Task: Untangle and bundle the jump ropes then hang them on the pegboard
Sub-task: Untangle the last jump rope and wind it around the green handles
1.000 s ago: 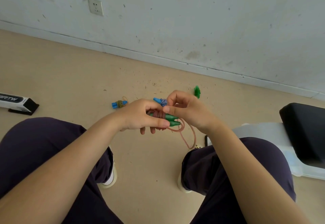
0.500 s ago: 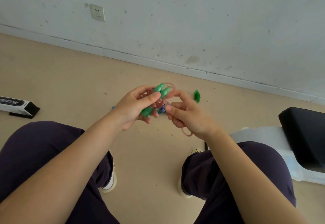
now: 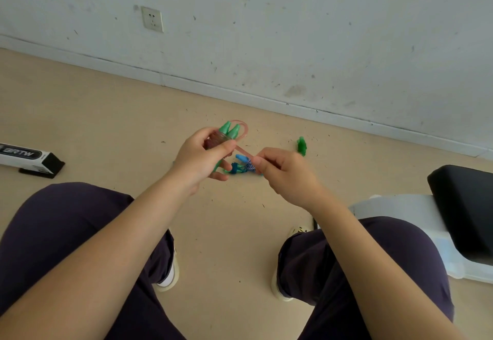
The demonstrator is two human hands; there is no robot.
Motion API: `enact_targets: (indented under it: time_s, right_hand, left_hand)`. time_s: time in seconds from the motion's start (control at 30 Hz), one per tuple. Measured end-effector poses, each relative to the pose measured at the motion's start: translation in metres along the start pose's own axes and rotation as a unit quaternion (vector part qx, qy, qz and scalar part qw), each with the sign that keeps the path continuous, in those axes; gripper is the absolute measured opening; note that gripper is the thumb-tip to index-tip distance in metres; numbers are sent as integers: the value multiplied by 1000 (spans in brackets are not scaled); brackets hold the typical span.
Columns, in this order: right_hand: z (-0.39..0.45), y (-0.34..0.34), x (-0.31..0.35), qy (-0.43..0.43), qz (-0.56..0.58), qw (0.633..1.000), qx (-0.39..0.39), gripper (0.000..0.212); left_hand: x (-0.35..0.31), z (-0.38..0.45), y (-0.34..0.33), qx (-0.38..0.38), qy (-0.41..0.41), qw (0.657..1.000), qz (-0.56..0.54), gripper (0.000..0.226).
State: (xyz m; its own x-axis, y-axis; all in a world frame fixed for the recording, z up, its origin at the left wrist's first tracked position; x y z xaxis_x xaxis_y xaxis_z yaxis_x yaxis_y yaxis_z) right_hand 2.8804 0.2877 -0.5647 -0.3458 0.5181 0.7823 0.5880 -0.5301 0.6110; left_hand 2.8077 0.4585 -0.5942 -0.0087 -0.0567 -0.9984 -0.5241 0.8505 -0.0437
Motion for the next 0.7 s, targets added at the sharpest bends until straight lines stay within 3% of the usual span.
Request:
enact_targets:
  time_s: [0.27,0.53,0.7]
  right_hand:
    - [-7,2,9,47,-33,998,-28,35]
    - [-4,14,-2,1,192,980,-52,36]
    - [-3,4,-2,8,376,925,43,42]
  left_hand:
    - [11,2,-6,8,-17,997,77,16]
    - [11,-2,-11,70,-31,990,116,14]
    - [5,-5,-14,87,-17,990,112,29]
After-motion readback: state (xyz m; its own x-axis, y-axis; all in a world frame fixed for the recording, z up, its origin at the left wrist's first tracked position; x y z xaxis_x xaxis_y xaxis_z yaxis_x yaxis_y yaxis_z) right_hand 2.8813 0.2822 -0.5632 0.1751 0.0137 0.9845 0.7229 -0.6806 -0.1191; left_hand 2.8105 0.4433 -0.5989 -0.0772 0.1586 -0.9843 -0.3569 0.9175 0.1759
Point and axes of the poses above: each hand's wrist, its own z-axis towards the middle knuckle, its own y-axis out of the back of the hand, x = y × z, the point moved 3 cm from there along z, towards the middle knuckle, and after that the axes turned 9 degrees about -y, right-handed, at the moved point
